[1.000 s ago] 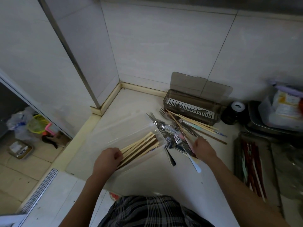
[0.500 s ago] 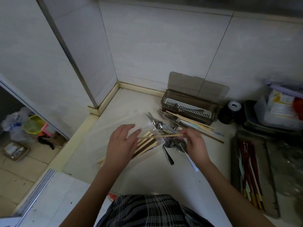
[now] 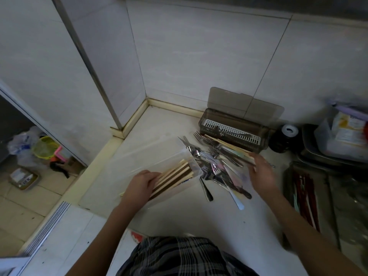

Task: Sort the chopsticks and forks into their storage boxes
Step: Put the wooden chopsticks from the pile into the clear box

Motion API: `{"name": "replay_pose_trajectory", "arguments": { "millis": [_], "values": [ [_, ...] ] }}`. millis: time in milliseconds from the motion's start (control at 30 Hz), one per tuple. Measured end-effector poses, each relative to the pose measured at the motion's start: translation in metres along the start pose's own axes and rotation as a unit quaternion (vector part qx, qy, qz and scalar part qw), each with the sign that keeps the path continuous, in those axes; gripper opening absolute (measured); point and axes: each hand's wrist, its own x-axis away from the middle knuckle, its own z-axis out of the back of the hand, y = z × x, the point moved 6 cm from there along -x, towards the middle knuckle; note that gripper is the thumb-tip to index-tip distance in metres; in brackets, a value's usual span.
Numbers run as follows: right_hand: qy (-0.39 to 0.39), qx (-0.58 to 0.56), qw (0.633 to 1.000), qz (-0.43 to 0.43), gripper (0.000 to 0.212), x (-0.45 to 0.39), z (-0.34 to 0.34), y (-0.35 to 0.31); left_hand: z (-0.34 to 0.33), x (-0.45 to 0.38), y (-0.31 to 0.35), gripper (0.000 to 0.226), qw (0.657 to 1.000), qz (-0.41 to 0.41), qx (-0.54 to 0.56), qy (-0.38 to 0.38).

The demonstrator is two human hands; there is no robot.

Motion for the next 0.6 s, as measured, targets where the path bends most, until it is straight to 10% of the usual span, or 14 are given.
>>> {"name": "replay_pose_trajectory", "arguments": {
  "millis": [200,400,600],
  "values": [
    [-0.175,0.173,0.969,-0.015,0.046,-0.005,-0.022,0.052,-0.002,0.003,-0.009,0.015,0.998,0.044,-0.033,-0.002],
    [-0.045,0.182,0.982,-0.027,0.015,0.012,-0.01,0.039,-0.01,-0.001,-0.014,0.03,0.994,0.089,-0.051,-0.046],
    [-0.121,0.193,0.97,-0.084,0.018,0.018,-0.016,0.038,-0.015,-0.003,-0.011,0.03,0.994,0.049,-0.056,-0.084]
  ]
}}
